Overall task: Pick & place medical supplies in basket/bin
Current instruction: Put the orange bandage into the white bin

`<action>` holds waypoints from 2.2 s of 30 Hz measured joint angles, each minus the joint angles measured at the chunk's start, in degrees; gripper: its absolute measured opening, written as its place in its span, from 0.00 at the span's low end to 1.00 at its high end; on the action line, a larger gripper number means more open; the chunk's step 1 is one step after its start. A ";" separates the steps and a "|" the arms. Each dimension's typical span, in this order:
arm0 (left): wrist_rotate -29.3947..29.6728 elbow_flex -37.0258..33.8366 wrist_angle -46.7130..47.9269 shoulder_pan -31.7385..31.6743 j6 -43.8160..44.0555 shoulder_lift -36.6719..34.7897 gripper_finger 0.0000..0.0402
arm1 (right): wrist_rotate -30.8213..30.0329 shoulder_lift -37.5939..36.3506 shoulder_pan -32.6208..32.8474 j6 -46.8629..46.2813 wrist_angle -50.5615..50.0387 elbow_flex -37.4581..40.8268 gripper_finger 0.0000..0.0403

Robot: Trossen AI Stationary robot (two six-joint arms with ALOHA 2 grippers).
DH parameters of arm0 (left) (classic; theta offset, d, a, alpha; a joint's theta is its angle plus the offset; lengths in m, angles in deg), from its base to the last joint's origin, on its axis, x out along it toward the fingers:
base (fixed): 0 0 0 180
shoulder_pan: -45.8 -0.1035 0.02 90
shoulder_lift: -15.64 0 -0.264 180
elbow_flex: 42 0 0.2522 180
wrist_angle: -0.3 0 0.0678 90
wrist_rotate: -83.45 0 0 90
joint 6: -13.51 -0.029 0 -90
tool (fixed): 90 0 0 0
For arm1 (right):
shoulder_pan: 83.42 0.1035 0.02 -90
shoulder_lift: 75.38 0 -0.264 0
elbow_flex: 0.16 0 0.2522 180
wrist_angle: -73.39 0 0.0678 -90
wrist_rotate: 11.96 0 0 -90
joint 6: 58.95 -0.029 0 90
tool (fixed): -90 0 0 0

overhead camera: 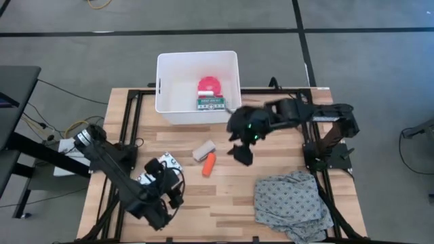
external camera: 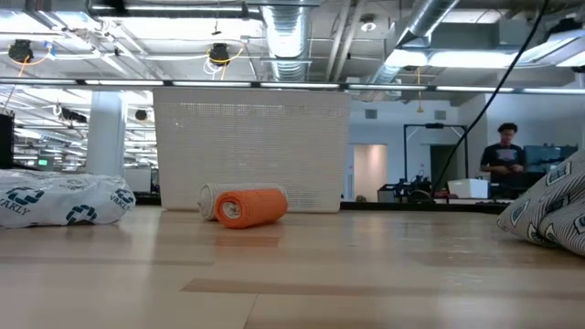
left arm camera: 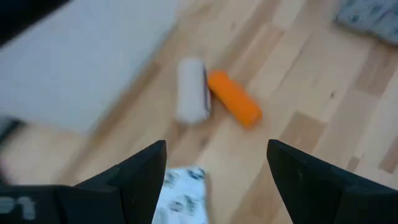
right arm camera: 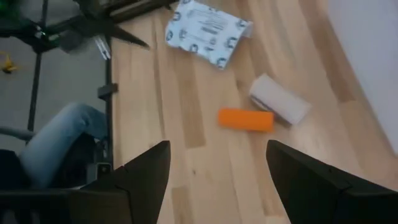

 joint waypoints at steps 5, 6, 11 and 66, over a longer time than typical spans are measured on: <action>-7.21 -11.62 -15.59 -1.62 -1.58 0.04 0.67 | -2.55 2.01 4.39 -1.56 0.63 0.05 0.64; -7.27 -13.53 -18.85 -2.25 -2.79 0.04 0.67 | -2.55 2.20 4.69 -1.37 -0.54 0.15 0.64; -2.28 -20.64 -36.38 -8.95 -8.74 0.04 0.67 | -2.75 2.88 3.62 -1.10 -0.85 0.09 0.64; 6.90 22.30 -1.80 -33.90 -43.61 14.60 0.18 | -13.88 -0.24 -3.15 5.88 -12.76 -0.27 0.64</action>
